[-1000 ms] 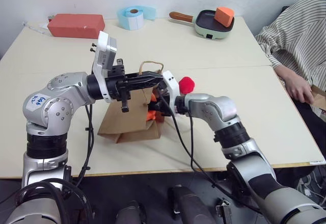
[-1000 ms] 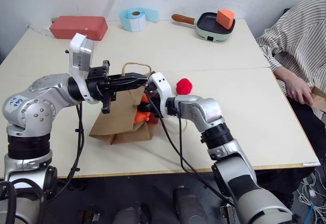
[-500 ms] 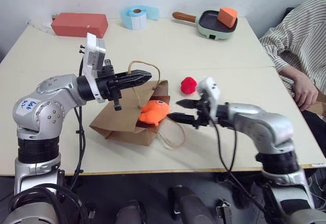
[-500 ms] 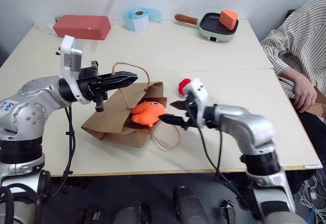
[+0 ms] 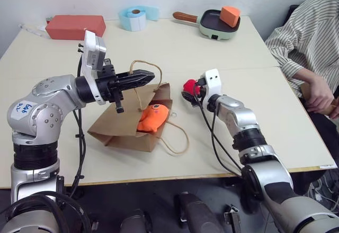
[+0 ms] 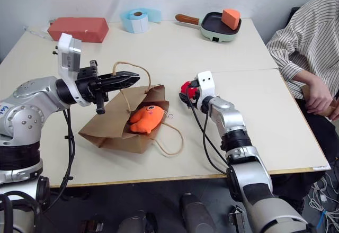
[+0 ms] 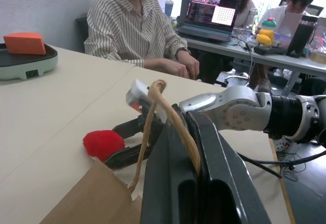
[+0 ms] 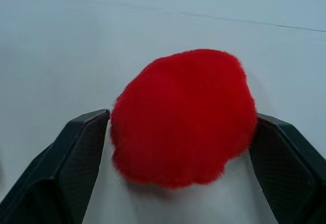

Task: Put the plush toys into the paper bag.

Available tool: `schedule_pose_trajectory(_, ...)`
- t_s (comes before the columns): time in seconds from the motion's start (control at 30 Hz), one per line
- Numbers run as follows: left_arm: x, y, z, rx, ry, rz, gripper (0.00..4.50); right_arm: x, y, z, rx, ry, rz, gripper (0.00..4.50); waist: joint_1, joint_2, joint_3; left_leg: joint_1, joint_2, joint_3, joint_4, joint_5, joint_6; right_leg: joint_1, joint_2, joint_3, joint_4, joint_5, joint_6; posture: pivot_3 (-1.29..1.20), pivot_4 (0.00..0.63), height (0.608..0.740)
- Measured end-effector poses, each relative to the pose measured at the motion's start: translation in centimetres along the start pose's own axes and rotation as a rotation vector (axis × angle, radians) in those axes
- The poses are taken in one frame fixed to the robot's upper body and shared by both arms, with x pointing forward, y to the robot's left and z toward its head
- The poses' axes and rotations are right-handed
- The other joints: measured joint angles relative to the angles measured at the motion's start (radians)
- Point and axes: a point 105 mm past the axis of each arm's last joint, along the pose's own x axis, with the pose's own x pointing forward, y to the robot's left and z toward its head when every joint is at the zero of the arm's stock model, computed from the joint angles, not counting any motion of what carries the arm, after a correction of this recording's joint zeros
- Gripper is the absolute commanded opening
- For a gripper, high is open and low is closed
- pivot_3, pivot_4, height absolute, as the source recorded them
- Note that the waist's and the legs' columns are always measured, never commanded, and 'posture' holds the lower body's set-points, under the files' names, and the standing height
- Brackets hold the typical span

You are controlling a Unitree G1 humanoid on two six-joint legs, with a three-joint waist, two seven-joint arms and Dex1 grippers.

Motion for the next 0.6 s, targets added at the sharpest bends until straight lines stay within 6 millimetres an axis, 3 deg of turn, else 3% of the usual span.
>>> schedule_pose_trajectory(0.2,0.1,0.0,0.3,0.009,-0.004,-0.003,0.00,0.3,0.2,0.1,0.017,-0.049,0.030,1.32,-0.003,0.000,0.000,0.000,0.000,0.000,0.001,0.000,0.000,0.000,0.000,0.000,0.002,0.000,0.000,0.00,0.150,0.740)
schedule_pose_trajectory(0.3,0.2,0.0,0.3,0.010,-0.004,-0.004,0.00,-0.9,0.0,1.3,0.021,-0.116,0.080,0.58,-0.001,0.000,0.000,0.000,0.000,-0.001,0.001,0.000,0.000,0.000,0.000,0.000,0.002,0.000,0.000,0.00,0.150,0.740)
schedule_pose_trajectory(0.4,0.3,0.0,0.3,0.010,-0.005,-0.008,0.00,-3.8,0.2,2.3,0.023,-0.176,0.177,0.36,0.006,0.000,0.000,0.000,0.000,-0.001,0.000,0.000,0.000,0.000,0.000,0.000,0.001,0.000,0.000,0.00,0.150,0.740)
schedule_pose_trajectory(0.47,0.3,0.0,0.3,0.008,-0.003,-0.006,0.00,-6.7,1.3,2.0,0.029,-0.174,0.291,0.36,0.019,0.000,0.000,0.000,0.001,-0.002,-0.001,0.000,0.000,0.000,0.000,-0.001,0.000,0.000,0.000,0.00,0.150,0.740)
schedule_pose_trajectory(0.6,0.4,0.1,0.5,0.009,-0.008,-0.008,0.00,-10.3,6.9,0.9,-0.027,-0.088,0.563,0.36,0.020,0.000,0.000,0.001,0.001,-0.001,0.000,0.000,-0.001,0.000,0.000,0.000,0.001,0.000,0.000,0.00,0.150,0.740)
